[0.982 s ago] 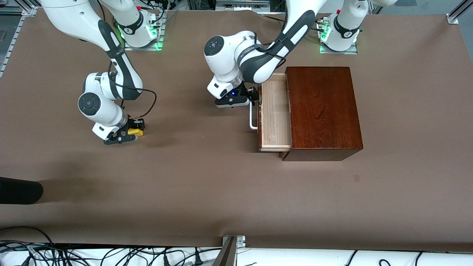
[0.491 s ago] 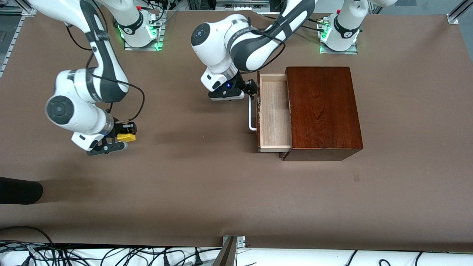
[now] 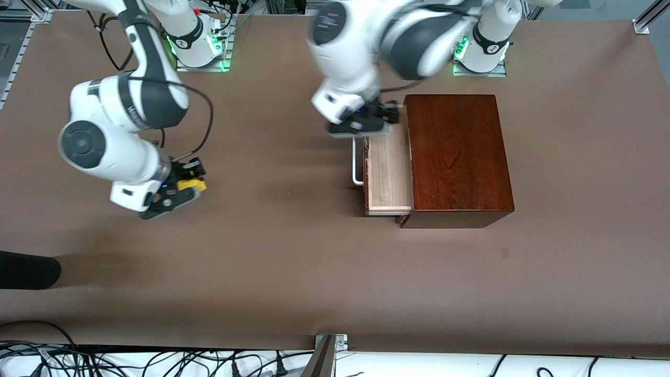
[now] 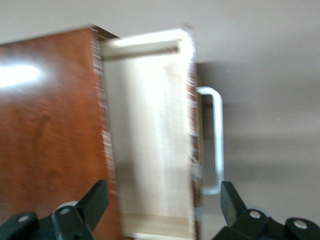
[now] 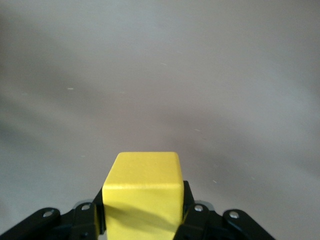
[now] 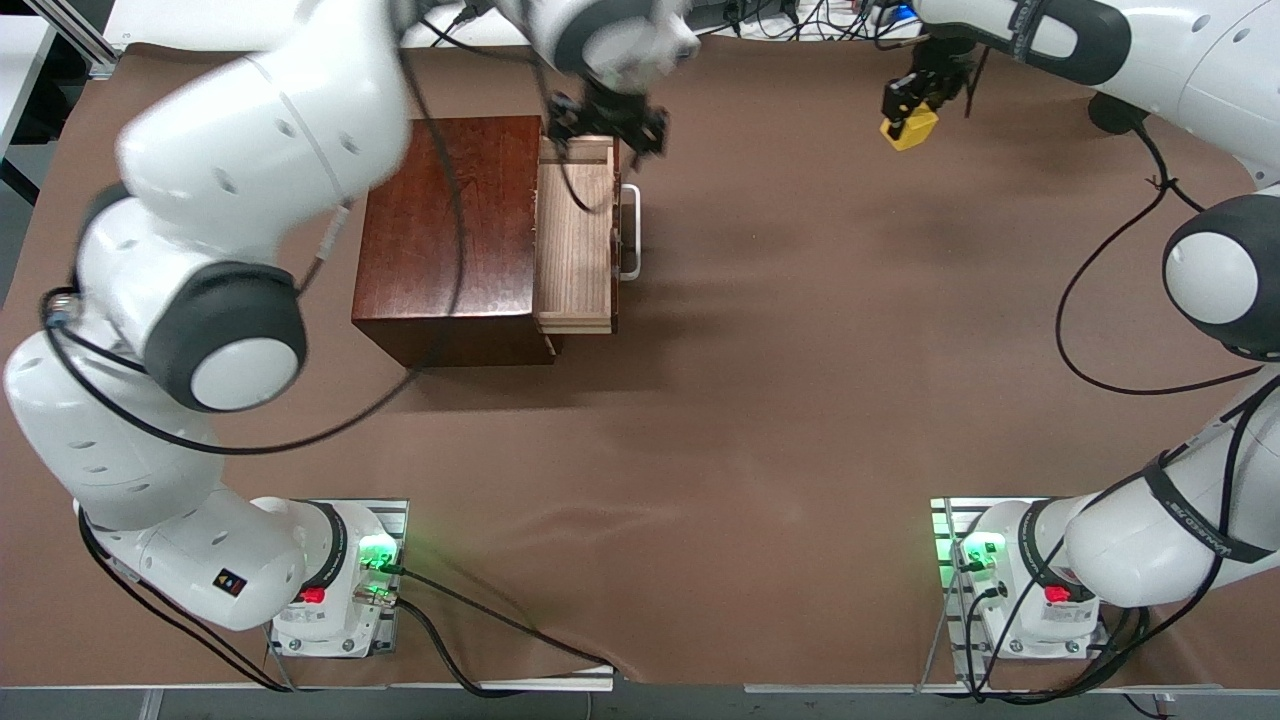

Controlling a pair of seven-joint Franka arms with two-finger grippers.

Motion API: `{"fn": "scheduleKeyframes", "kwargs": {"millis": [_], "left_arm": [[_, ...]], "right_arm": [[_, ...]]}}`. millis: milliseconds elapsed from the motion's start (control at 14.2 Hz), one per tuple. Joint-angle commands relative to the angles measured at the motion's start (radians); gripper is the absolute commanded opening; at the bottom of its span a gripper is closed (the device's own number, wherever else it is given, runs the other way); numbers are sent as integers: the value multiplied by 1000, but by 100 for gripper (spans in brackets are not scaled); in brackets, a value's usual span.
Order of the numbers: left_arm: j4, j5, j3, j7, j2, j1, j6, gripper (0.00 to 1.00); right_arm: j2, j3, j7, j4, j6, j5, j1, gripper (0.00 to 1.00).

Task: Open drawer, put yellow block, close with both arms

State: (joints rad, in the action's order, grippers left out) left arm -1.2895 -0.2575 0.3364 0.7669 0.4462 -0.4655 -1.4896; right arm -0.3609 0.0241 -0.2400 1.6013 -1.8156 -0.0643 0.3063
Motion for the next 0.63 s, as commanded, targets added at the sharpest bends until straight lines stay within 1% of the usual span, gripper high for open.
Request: {"fn": "scheduleKeyframes", "kwargs": {"millis": [0,140,281,351,421,491,561], "left_arm": [[-20,47,9,-176,-70,150,49,100],[-21,78,9,-318,-113,273,92,100],[-14,130,1,-501,-139,402,94,100],[-22,136,-10,-552,-144,436,74,100],[-31,147,-45,-602,-165,452,52,100],[-63,179,-115,-653,-208,449,26,100],[-135,237,-190,-708,-263,438,-10,100]], "right_arm": [[-6,-87,-16,-46,28,26,13,0],[-7,-130,-15,-60,24,28,48,0],[-9,-141,-6,-84,16,44,150,0],[-18,-139,8,-119,18,55,201,0],[-23,-141,21,-147,18,82,247,0],[-39,-141,19,-180,16,110,288,0],[-64,-141,18,-222,16,119,331,0]]}}
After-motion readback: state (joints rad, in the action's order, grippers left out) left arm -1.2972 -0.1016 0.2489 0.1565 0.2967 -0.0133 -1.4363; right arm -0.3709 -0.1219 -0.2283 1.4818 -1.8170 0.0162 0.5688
